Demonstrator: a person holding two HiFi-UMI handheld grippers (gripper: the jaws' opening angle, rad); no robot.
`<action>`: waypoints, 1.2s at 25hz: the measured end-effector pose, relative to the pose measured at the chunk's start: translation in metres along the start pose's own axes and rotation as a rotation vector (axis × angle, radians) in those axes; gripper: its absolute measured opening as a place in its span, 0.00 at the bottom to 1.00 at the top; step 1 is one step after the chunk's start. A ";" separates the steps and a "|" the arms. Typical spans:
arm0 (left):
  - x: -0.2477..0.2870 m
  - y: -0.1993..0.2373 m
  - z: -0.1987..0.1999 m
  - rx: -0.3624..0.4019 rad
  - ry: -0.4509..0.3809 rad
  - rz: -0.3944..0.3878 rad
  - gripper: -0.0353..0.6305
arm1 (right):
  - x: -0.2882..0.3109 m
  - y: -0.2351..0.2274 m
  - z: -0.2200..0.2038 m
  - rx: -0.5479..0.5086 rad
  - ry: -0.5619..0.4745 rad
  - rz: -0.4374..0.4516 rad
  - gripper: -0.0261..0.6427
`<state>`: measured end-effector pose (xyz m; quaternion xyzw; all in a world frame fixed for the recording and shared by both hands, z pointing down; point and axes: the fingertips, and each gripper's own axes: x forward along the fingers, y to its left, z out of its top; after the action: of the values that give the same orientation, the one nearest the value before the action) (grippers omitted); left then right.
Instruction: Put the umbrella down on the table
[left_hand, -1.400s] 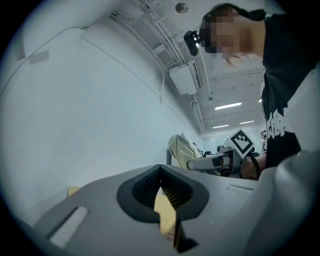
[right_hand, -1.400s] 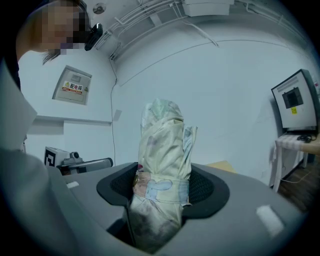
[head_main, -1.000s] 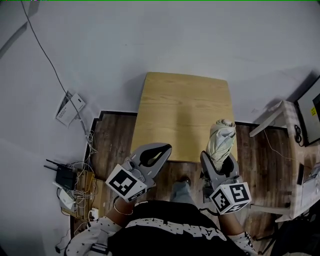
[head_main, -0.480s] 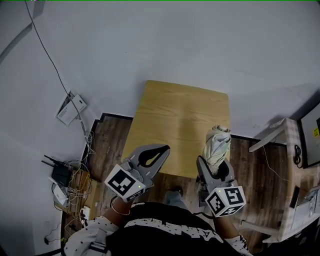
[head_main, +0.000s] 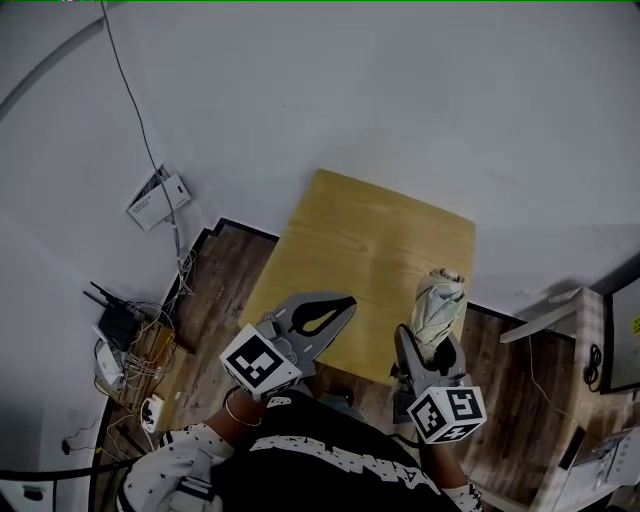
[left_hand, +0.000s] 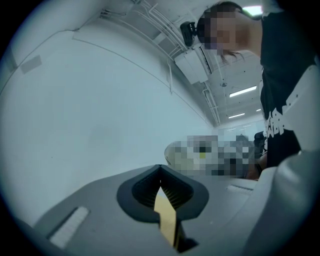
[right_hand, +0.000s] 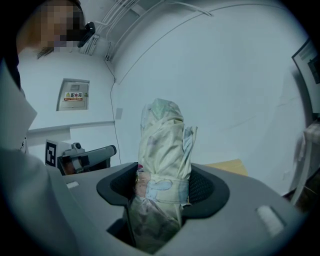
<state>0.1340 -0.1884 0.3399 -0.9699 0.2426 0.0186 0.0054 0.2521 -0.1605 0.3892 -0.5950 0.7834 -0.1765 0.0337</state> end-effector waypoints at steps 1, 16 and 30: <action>-0.001 0.004 -0.002 -0.007 0.000 0.005 0.04 | 0.005 0.000 -0.001 -0.003 0.004 0.001 0.49; 0.012 0.057 -0.005 -0.035 0.013 -0.064 0.04 | 0.062 0.006 -0.003 0.015 0.046 -0.054 0.49; 0.002 0.086 -0.019 -0.079 0.056 -0.010 0.04 | 0.100 -0.011 -0.037 -0.018 0.170 -0.088 0.49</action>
<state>0.0961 -0.2658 0.3588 -0.9707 0.2371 0.0012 -0.0398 0.2231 -0.2483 0.4431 -0.6119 0.7582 -0.2206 -0.0461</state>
